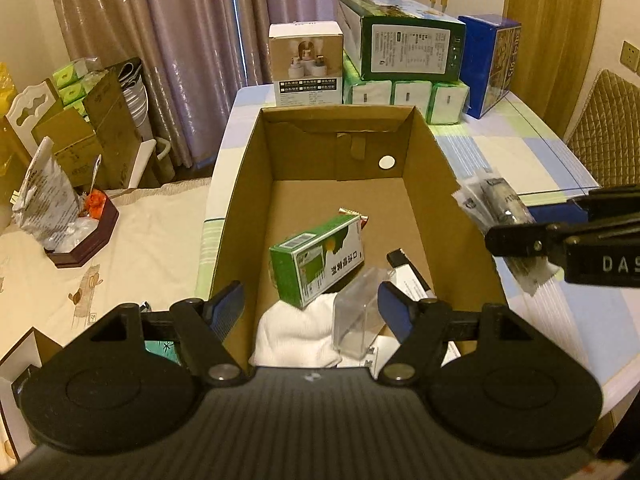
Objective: Organize objects
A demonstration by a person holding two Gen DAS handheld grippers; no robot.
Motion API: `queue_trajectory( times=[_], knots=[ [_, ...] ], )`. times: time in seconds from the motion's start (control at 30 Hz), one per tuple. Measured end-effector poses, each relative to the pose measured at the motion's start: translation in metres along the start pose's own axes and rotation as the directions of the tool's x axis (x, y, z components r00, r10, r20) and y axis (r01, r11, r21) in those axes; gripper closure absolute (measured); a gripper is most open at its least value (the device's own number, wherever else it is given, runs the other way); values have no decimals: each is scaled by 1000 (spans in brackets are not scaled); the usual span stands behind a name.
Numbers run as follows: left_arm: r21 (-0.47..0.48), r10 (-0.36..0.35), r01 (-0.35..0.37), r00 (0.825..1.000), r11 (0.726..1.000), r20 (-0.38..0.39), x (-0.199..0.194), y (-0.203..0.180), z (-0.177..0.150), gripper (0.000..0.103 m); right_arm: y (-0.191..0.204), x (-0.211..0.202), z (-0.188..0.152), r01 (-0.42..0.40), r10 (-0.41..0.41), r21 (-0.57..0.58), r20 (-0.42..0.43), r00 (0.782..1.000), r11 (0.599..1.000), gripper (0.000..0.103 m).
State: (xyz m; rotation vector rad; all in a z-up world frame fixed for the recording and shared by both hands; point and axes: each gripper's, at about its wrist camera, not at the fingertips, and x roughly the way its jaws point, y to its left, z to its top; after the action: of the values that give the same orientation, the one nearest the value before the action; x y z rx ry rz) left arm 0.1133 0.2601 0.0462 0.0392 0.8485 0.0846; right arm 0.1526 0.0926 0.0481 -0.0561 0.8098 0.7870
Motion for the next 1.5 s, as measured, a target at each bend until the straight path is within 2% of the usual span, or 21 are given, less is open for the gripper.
queue_trajectory(
  times=[0.33, 0.4, 0.43, 0.53, 0.6, 0.8, 1.1, 1.17, 1.5],
  knots=[
    [-30, 8, -7, 1000, 1000, 15, -8, 10, -6, 33, 5, 11, 10, -41, 41, 35, 0, 999, 999, 69],
    [-35, 9, -8, 1000, 999, 16, -8, 11, -7, 34, 0, 13, 13, -70, 68, 72, 28, 997, 995, 52],
    [-37, 9, -9, 1000, 999, 17, -9, 11, -7, 33, -2, 11, 14, -73, 69, 88, 47, 996, 993, 37],
    [-51, 8, -7, 1000, 999, 22, -12, 12, -11, 33, -6, 0, 13, -76, 69, 86, 83, 994, 993, 34],
    [-65, 4, -2, 1000, 998, 26, -14, 11, -14, 32, -11, -8, 9, -68, 60, 96, 80, 995, 993, 33],
    [-90, 9, -5, 999, 996, 47, -28, 4, -24, 19, -25, -32, -18, -20, 15, 131, 46, 999, 991, 28],
    [-125, 2, 7, 997, 992, 71, -59, -8, -44, 1, -16, -73, -51, 34, -37, 98, 34, 999, 995, 7],
    [-130, 0, 10, 997, 991, 76, -66, -10, -48, 1, -14, -81, -57, 36, -40, 99, 34, 999, 994, 2],
    [-138, -1, 13, 996, 990, 84, -102, -27, -70, 1, -10, -116, -79, 124, -126, 163, -1, 992, 979, 2]
  ],
)
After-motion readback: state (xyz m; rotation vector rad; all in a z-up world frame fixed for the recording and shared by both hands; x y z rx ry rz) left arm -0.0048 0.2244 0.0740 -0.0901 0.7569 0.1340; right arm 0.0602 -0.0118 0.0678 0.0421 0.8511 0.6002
